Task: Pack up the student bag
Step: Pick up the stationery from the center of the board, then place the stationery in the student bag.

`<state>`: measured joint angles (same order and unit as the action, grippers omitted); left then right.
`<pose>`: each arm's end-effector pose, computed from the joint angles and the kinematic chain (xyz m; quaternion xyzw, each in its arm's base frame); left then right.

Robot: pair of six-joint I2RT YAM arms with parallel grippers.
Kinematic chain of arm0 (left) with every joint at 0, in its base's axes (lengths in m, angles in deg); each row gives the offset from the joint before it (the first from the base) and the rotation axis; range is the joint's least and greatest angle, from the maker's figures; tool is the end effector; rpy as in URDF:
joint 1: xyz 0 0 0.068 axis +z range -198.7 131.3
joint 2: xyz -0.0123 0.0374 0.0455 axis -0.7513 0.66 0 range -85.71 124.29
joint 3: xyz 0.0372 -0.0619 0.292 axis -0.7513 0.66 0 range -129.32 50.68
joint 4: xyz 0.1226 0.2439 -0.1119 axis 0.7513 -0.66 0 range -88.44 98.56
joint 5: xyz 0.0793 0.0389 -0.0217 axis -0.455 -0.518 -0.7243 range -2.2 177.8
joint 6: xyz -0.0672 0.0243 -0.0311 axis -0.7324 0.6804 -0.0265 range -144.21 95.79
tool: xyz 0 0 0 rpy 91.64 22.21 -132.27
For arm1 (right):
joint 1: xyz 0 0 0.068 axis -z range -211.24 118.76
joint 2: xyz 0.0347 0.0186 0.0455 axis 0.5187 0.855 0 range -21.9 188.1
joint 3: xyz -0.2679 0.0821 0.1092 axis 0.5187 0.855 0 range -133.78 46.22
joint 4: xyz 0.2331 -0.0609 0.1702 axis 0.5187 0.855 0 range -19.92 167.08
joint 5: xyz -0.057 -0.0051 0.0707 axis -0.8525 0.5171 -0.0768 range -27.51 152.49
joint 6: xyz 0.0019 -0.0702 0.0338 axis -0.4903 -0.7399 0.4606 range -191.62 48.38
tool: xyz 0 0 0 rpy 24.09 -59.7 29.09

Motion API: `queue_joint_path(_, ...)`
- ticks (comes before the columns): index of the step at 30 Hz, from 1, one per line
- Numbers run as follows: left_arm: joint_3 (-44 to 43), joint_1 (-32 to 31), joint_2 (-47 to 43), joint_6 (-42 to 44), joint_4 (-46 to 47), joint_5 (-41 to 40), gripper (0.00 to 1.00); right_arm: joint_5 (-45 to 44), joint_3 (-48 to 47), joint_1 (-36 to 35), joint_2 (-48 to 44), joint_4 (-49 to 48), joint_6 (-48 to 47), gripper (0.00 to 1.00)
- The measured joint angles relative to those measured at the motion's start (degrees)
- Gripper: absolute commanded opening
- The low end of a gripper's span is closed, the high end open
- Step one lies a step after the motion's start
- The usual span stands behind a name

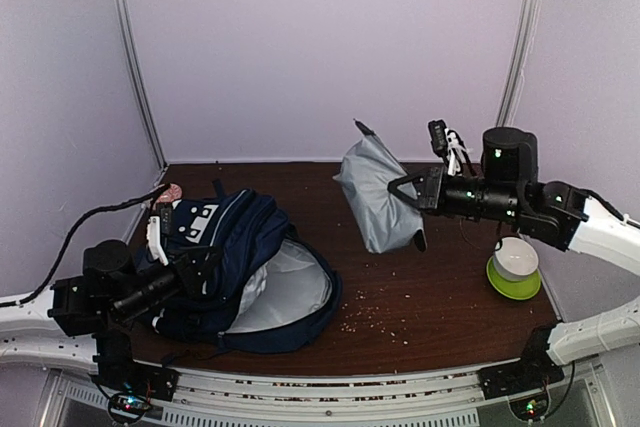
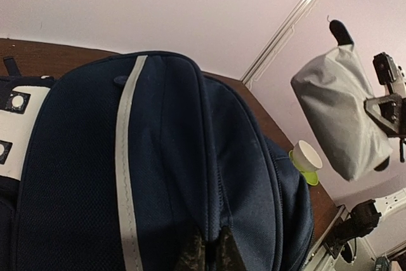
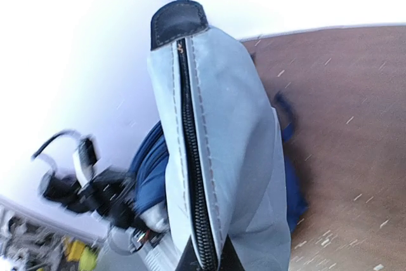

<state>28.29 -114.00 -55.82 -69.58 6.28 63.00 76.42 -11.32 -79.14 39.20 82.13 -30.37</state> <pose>0.1026 -0.1560 0.2594 -0.0070 0.7596 -0.4241 0.4930 0.1863 0.2302 0.3750 -0.1190 0.7851 0.4900 0.3597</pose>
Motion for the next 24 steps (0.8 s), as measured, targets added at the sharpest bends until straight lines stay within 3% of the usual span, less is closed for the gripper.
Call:
queue_joint_path(8,0.15,-0.07,7.08,0.20,5.84,-0.07,0.00,2.73,16.15,-11.17,1.18,-11.85,14.82,0.00)
queue_joint_path(12,-0.44,-0.04,8.59,0.22,6.64,-0.11,0.00,0.92,17.62,-13.77,4.00,-15.08,18.75,0.00)
queue_joint_path(20,-0.44,-0.04,6.64,0.24,6.84,-0.79,0.00,-10.08,18.80,-16.96,0.50,-19.89,22.27,0.00)
queue_joint_path(24,-0.42,-0.04,5.09,0.26,6.82,-2.01,0.00,-18.73,26.62,-18.21,-5.40,-27.78,26.84,0.00)
